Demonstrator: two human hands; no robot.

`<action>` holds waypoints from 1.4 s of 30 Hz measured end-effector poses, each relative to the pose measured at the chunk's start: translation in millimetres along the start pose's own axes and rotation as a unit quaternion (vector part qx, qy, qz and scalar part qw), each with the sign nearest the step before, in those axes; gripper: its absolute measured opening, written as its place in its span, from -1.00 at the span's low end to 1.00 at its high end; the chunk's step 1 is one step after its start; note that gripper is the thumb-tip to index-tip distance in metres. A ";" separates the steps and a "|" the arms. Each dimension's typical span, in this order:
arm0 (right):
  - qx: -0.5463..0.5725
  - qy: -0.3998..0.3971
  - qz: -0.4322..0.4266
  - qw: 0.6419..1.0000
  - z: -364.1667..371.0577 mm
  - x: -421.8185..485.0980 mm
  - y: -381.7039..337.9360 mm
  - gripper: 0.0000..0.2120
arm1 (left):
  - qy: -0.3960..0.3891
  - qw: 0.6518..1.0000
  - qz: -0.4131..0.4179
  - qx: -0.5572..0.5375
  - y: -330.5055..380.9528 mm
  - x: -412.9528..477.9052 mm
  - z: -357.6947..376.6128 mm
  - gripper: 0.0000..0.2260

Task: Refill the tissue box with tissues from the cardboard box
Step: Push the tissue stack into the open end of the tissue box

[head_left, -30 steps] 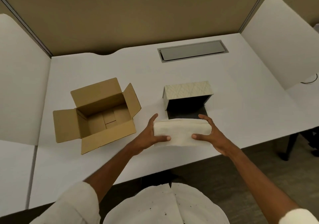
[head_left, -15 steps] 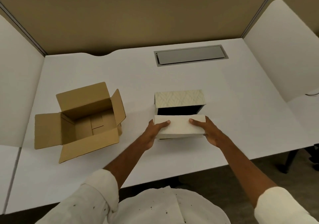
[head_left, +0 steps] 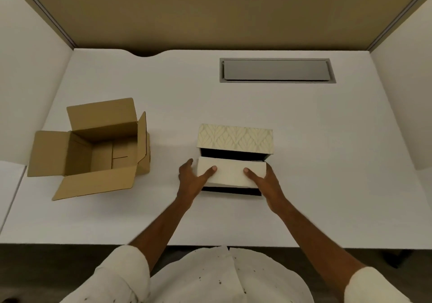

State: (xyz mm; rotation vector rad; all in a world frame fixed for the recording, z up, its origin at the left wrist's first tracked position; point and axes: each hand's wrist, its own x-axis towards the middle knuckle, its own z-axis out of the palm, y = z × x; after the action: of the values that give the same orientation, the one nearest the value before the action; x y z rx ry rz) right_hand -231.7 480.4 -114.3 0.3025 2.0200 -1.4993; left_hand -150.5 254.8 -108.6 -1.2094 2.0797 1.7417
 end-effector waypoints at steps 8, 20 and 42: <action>0.015 0.009 0.029 0.999 0.9 -3.9 -6.3 -0.41 | -0.032 0.999 -0.007 0.001 6.0 -4.7 -3.6 -0.57; 0.020 0.041 0.023 0.999 7.8 -9.0 -9.1 -0.49 | -0.035 0.999 0.002 0.002 11.8 3.0 -5.2 -0.58; 0.001 -0.023 0.089 0.996 -1.4 1.3 -4.1 -0.23 | -0.116 0.993 0.021 -0.029 4.6 -6.9 -0.9 -0.45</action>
State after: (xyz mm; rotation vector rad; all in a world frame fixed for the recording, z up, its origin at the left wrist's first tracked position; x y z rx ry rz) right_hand -235.3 480.1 -111.6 0.4328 1.9025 -1.3848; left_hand -148.6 257.2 -100.8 -0.9297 1.9460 1.8731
